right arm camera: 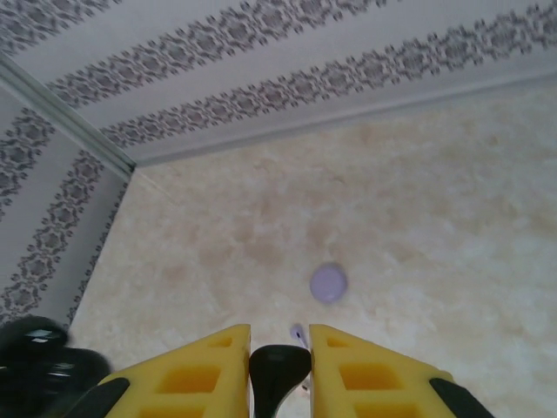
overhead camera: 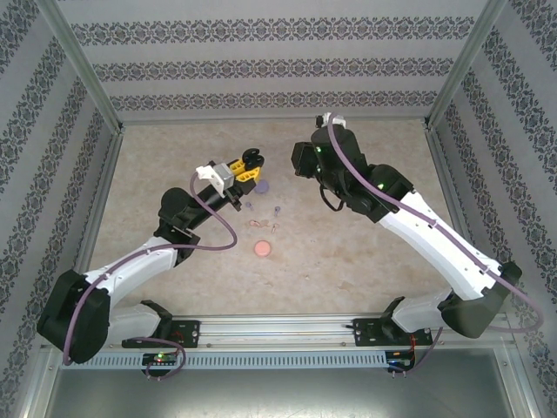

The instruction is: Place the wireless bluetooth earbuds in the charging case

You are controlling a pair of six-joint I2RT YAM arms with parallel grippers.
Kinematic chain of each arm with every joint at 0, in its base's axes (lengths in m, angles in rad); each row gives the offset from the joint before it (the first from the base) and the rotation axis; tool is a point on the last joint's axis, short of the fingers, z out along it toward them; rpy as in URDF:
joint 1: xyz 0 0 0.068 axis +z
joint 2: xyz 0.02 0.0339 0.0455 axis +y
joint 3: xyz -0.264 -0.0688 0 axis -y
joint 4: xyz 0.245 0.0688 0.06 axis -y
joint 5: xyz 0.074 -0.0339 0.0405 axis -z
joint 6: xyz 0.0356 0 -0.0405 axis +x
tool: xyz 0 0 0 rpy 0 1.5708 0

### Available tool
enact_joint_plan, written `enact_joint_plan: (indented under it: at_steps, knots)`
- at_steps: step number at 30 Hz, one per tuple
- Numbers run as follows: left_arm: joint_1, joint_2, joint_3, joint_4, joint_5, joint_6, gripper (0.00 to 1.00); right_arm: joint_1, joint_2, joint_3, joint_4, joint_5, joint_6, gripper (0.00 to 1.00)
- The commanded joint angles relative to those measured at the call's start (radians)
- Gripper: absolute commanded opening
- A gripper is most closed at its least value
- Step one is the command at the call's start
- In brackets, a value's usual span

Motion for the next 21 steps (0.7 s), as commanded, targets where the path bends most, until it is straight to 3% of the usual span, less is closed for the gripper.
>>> enact_joint_plan:
  at_steps: [1,11,21]
  knots:
    - [0.003,0.033,0.050,-0.035,0.093,0.015,0.00,-0.009,0.004,0.044,0.029,-0.044,-0.112,0.22]
    - [-0.021,0.155,0.111,-0.029,0.151,0.027,0.00,-0.011,0.001,-0.013,0.120,-0.129,-0.215,0.22]
    - [-0.043,0.198,0.136,-0.018,0.166,0.031,0.00,-0.011,0.021,-0.066,0.153,-0.136,-0.193,0.21]
